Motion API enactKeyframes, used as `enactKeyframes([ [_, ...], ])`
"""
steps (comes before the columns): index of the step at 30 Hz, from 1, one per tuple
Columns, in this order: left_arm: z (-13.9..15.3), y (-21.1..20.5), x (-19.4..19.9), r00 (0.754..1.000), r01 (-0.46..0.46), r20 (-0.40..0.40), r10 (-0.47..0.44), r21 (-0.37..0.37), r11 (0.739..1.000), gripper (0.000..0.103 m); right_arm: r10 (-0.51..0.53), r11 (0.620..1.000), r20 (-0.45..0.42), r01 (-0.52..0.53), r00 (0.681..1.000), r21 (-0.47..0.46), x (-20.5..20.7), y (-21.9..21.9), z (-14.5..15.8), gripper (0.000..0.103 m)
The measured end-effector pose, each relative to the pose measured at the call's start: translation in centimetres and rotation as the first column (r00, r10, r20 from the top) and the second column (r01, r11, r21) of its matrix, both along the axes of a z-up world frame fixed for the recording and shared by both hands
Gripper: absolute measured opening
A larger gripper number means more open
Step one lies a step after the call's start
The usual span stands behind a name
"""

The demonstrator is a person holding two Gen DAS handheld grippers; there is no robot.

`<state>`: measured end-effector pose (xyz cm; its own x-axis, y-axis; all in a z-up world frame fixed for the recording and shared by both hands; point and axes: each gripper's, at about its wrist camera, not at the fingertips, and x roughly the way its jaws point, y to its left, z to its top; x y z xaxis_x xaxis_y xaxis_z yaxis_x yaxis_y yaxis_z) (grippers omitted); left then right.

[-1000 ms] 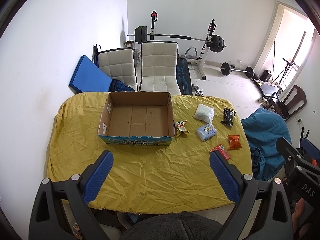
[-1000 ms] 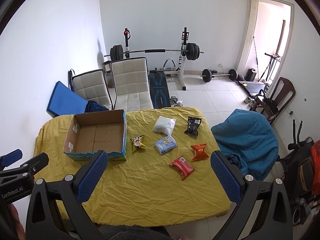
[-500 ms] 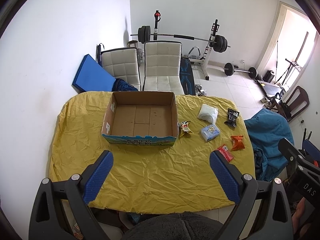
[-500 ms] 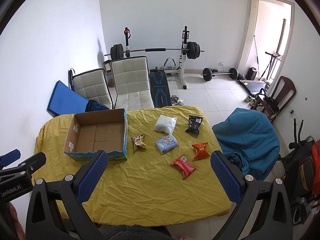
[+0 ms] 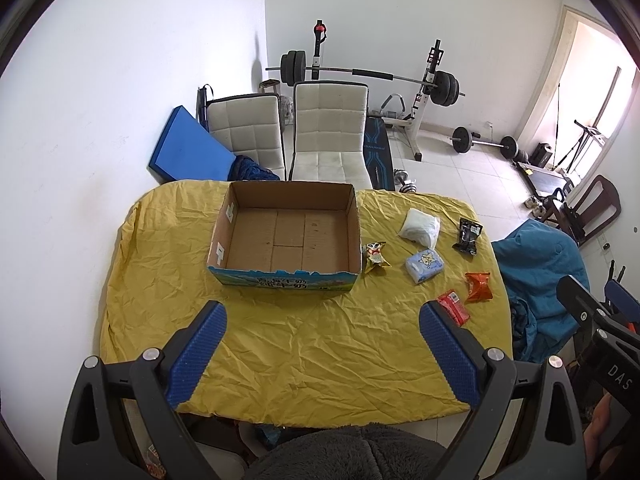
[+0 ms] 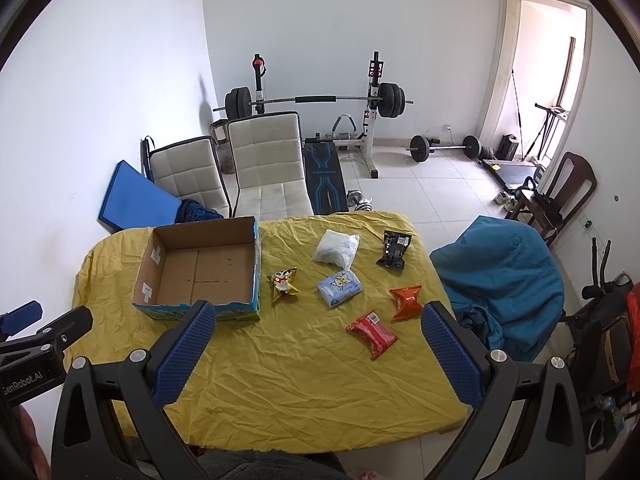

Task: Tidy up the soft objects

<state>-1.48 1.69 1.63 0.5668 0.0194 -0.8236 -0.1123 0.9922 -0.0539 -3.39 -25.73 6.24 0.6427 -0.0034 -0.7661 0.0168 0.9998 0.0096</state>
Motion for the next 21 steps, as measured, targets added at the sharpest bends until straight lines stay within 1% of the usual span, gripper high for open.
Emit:
enactKeyframes([
  [4,-0.3,0.2,-0.1,1.000,0.003,-0.007,-0.003,-0.006,1.000,0.099,-0.015,1.000,-0.006,0.015,1.000,0.007,0.3,-0.1,-0.3,0.103],
  [7,-0.9,0.6,0.5,1.000,0.016,-0.013,-0.016,-0.017,1.000,0.099,-0.049,0.999,-0.014,0.049,0.999,0.015,1.0,-0.8,-0.8,0.103],
  [12,-2.3,0.2,2.8,0.998,0.059,-0.006,-0.060,-0.022,0.998,0.099,-0.167,0.986,-0.058,0.167,0.984,-0.001,3.3,-3.9,-3.2,0.103],
  [14,-3.1,-0.3,4.3,0.996,0.092,-0.008,-0.092,-0.033,0.995,0.099,-0.218,0.976,-0.097,0.219,0.971,-0.009,4.6,-5.7,-4.7,0.103],
  [17,-4.9,-1.4,6.8,0.989,0.141,-0.033,-0.142,-0.038,0.989,0.099,-0.268,0.963,-0.146,0.267,0.952,-0.029,6.4,-7.9,-7.0,0.103],
  [19,-6.3,-2.3,8.7,0.984,0.166,-0.058,-0.168,-0.044,0.985,0.099,-0.299,0.954,-0.200,0.295,0.933,-0.050,8.2,-9.7,-9.4,0.103],
  [21,-7.9,-3.5,10.9,0.980,0.173,-0.088,-0.177,-0.046,0.984,0.099,-0.298,0.954,-0.245,0.294,0.923,-0.051,9.9,-11.2,-11.5,0.103],
])
